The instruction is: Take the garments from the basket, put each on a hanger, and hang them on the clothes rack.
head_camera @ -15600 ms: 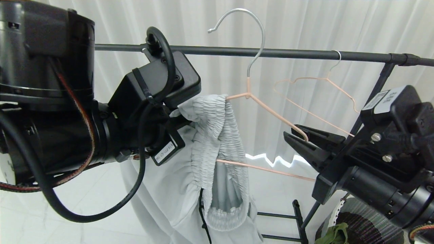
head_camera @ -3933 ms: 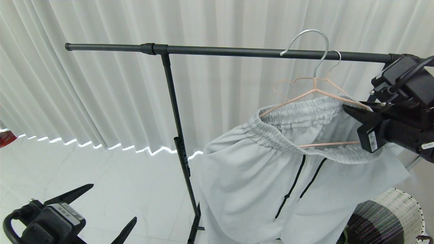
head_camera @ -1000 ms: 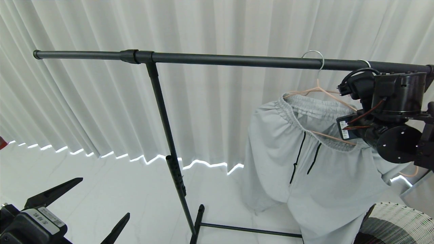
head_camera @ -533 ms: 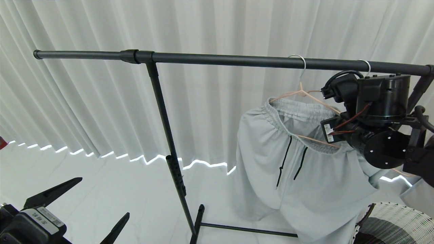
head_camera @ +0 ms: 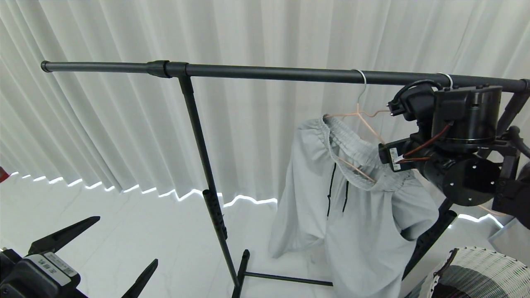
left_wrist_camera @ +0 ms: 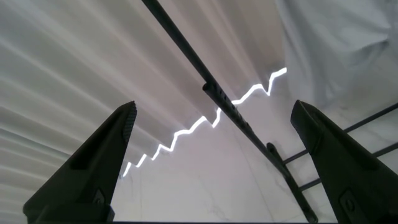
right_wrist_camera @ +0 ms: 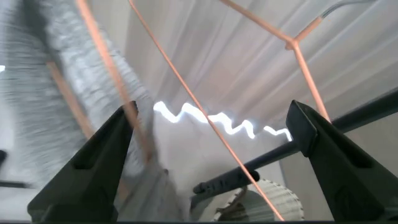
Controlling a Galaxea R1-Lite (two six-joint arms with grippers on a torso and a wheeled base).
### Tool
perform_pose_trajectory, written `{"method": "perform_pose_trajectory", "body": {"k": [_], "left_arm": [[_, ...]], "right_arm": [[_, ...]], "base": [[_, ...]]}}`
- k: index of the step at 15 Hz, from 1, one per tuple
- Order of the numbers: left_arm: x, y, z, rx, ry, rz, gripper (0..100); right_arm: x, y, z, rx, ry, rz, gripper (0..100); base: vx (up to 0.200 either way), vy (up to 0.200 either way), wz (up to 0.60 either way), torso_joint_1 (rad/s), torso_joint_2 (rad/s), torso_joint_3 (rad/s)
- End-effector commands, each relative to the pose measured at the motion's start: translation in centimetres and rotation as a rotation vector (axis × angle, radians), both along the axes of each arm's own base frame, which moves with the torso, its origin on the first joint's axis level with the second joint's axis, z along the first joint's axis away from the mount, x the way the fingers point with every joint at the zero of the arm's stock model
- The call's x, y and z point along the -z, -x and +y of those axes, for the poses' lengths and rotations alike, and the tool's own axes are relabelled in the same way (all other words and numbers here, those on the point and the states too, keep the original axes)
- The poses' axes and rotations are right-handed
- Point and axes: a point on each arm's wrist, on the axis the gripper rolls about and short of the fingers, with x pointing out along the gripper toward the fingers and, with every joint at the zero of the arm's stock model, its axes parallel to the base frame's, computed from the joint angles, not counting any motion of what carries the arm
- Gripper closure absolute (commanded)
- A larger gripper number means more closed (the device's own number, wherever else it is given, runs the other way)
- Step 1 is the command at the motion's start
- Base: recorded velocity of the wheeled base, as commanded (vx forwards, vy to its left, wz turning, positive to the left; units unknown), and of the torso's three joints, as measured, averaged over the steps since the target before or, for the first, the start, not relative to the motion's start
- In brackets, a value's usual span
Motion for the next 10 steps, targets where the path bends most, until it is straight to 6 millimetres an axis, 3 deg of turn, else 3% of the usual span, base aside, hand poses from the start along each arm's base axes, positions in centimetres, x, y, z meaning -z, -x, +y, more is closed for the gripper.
{"method": "perform_pose_trajectory", "body": {"k": [1, 7, 10], "left_arm": [[0.0, 0.0, 0.0, -0.003, 0.0, 0.001, 0], [0.0, -0.4, 0.9, -0.106, 0.011, 0.002, 0], [0.0, -0.2, 2.4, -0.257, 0.067, -0.01, 0]], "right_arm": [[-1.0, 1.4, 0.0, -0.031, -0.031, -0.028, 0], [-3.0, 6.3, -2.7, -0.087, -0.089, -0.092, 0], [-1.9, 10.3, -6.8, -0.078, -0.035, -0.092, 0]], "base": [[0.0, 0.0, 0.0, 0.0, 0.0, 0.0], [0.0, 0.0, 0.0, 0.0, 0.0, 0.0], [0.0, 0.0, 0.0, 0.0, 0.0, 0.0]]}}
